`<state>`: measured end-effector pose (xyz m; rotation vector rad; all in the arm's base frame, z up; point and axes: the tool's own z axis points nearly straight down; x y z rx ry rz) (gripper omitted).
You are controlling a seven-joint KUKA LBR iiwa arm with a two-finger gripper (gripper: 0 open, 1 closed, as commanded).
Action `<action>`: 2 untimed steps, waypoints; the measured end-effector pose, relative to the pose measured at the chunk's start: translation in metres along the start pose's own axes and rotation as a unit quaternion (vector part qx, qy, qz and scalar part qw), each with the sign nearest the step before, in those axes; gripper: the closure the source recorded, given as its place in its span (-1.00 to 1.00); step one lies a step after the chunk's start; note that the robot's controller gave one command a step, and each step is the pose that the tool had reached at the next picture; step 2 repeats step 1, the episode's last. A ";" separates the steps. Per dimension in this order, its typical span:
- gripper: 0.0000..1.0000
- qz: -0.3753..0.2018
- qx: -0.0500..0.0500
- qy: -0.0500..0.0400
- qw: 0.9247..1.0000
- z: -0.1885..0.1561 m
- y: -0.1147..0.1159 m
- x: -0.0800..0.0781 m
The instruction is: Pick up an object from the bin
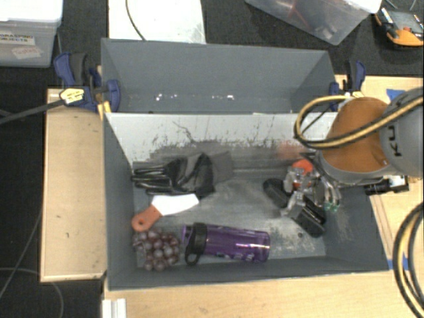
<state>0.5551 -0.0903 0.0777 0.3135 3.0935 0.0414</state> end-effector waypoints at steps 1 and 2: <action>1.00 -0.001 0.000 0.006 1.000 -0.025 0.001 0.003; 1.00 -0.001 0.000 0.006 1.000 -0.025 0.001 0.003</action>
Offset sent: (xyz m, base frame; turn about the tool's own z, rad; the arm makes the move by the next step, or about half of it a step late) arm -0.0033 0.0008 0.0496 -0.0017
